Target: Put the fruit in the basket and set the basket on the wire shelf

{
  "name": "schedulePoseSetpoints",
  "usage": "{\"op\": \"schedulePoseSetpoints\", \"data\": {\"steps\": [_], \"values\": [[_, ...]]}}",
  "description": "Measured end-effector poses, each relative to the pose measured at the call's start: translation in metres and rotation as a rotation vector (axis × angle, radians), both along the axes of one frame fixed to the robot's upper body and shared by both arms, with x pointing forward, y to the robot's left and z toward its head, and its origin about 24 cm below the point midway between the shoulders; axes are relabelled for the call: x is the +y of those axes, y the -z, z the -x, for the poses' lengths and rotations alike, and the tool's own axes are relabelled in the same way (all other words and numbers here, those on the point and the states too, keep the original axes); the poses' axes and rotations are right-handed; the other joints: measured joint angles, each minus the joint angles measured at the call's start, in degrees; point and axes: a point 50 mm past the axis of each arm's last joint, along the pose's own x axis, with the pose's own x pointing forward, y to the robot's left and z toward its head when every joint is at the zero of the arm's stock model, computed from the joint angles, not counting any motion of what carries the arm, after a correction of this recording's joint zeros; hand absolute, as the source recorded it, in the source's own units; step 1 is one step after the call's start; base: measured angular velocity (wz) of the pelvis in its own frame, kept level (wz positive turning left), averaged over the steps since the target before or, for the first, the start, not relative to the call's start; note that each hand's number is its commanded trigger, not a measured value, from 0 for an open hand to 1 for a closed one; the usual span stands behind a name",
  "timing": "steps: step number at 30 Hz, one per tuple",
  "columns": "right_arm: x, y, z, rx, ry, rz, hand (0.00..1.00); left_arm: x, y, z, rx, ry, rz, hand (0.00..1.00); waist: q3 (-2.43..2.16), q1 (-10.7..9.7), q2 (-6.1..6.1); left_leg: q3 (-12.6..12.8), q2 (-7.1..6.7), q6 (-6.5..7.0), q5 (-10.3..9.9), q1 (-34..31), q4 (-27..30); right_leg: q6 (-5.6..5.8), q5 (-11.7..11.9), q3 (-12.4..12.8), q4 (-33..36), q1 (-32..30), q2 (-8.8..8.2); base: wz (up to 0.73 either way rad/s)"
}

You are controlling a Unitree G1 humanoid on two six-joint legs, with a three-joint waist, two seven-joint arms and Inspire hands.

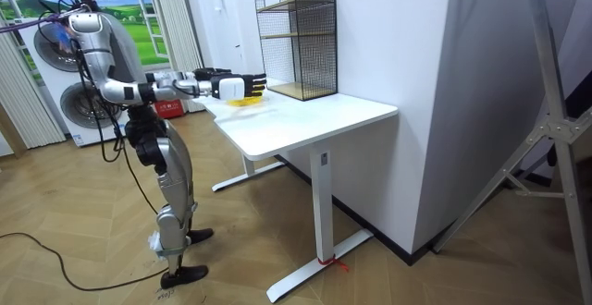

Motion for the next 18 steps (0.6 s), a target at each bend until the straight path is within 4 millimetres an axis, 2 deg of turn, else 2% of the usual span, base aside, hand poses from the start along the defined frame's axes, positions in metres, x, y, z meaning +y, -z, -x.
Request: {"op": "schedulePoseSetpoints", "data": {"steps": [12,18], "values": [[0.008,0.003,-0.008,0.003,0.002,-0.052,0.0,-0.009,0.016,-0.008,0.05,0.013,0.053,0.0,0.06,0.37,-0.01,0.11,0.0,0.01,0.01,-0.51,-0.06,0.0,0.0,0.09,0.06,-0.48,-0.05,0.0],[0.013,0.006,-0.01,0.009,-0.013,-0.092,0.0,-0.015,0.017,-0.008,0.051,0.035,0.075,0.0,0.36,0.49,-0.47,0.1,-0.02,0.0,0.0,-0.63,-0.08,0.0,0.0,0.05,0.07,-0.6,-0.05,0.0]]}}
